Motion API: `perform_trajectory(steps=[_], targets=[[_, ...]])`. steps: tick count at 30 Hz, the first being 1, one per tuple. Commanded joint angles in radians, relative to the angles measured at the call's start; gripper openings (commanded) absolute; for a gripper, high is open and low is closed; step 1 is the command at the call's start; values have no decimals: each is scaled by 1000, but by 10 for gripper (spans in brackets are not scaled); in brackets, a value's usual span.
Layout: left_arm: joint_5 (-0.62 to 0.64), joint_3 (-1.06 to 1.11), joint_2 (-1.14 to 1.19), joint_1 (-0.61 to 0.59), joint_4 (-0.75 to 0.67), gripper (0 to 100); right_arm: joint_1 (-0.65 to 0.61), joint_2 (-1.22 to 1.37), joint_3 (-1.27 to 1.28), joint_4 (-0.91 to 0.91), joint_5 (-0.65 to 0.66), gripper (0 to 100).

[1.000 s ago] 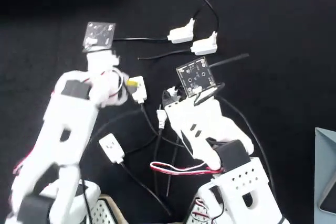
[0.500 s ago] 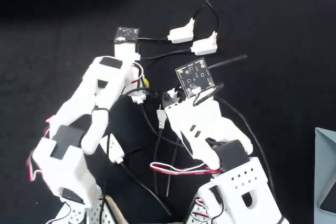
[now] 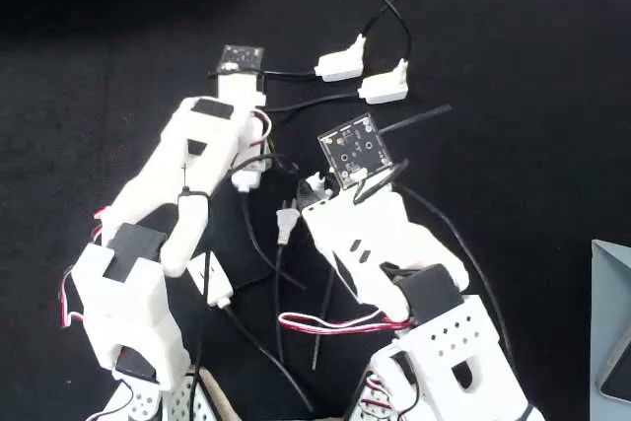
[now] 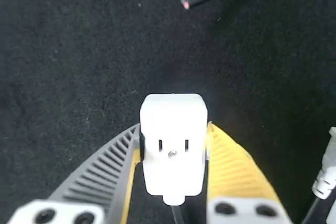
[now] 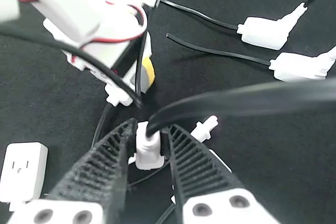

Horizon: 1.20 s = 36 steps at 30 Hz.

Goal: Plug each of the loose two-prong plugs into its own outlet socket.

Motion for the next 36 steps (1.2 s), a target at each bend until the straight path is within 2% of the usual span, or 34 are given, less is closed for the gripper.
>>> perform_trajectory(steps=[1, 7, 14, 18, 21, 24, 27, 31, 36], targets=[[0, -99, -94, -31, 89, 30, -12, -10, -10, -23, 11, 11], [-18, -173, -311, -113, 209, 29, -12, -10, -10, -23, 11, 11], [-318, -222, -394, -211, 321, 29, -12, -10, -10, -25, 11, 11], [-499, -220, -394, -214, 411, 29, -12, -10, -10, -25, 11, 11], [-589, -223, -396, -206, 439, 34, -12, -10, -8, -25, 11, 11], [-569, -255, -396, -209, 500, 151, -12, -10, -8, -25, 11, 11], [-473, -318, -396, -234, 559, 266, -12, -8, -8, -25, 11, 11], [-463, -387, -394, -260, 588, 256, -12, -5, -8, -25, 11, 11], [-466, -367, -384, -300, 582, 256, -12, -4, -8, -25, 11, 11]])
